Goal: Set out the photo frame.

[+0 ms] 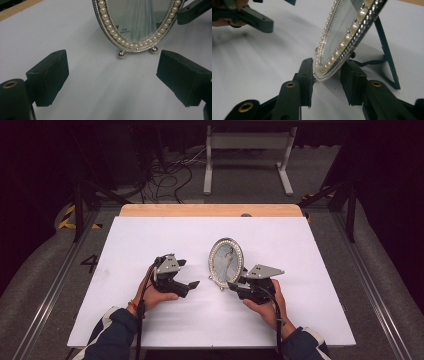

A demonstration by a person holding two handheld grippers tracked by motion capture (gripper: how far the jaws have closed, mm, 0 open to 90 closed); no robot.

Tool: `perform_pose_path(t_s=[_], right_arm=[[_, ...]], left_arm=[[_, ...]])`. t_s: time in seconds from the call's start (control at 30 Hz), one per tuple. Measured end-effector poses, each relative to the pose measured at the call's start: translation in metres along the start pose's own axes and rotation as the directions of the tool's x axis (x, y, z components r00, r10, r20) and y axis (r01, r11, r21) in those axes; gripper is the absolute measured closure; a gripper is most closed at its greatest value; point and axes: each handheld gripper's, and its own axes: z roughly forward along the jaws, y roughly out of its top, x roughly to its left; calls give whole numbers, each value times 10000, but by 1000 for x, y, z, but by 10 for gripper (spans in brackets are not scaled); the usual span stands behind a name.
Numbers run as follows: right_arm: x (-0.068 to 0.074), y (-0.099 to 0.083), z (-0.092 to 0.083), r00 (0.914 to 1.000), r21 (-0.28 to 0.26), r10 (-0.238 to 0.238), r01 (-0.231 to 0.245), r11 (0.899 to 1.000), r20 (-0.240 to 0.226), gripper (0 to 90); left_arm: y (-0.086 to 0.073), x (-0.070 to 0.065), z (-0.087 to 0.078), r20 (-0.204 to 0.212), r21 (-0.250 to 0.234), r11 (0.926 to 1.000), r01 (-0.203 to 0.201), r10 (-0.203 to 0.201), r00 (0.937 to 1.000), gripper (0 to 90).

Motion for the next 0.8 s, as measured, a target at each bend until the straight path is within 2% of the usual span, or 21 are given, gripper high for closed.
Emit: perform_pose_path(t_s=[0.07, 0.13, 0.23, 0.33, 0.47, 0.57, 0.8], right_arm=[[0, -2, -4, 9999, -54, 58, -57, 10000, 130, 647], [-2, -6, -12, 9988, -341, 489, -489, 9982, -7, 661], [-2, -7, -17, 9980, -450, 621, -616, 9971, 87, 672], [0, -7, -25, 9978, -617, 547, -523, 9967, 384, 694], [1, -7, -29, 9970, -802, 518, -470, 9957, 583, 713], [2, -6, -30, 9959, -988, 595, -526, 9937, 686, 727], [6, -3, -28, 9946, -1261, 617, -509, 9907, 834, 761]], left_arm=[[5, 4, 8, 242, -29, 10000, 87, -86, 9997, 119], [9, 8, 16, 419, -101, 9998, 154, -150, 9990, 126], [15, 13, 28, 697, -85, 9994, 345, -338, 9970, 124], [19, 15, 42, 832, 45, 9997, 220, -222, 9963, 130], [23, 15, 49, 965, -2, 9995, 321, -319, 9948, 133], [24, 14, 53, 940, 29, 9998, 199, -201, 9954, 145], [25, 15, 60, 1209, 24, 9999, 142, -144, 9926, 258]])
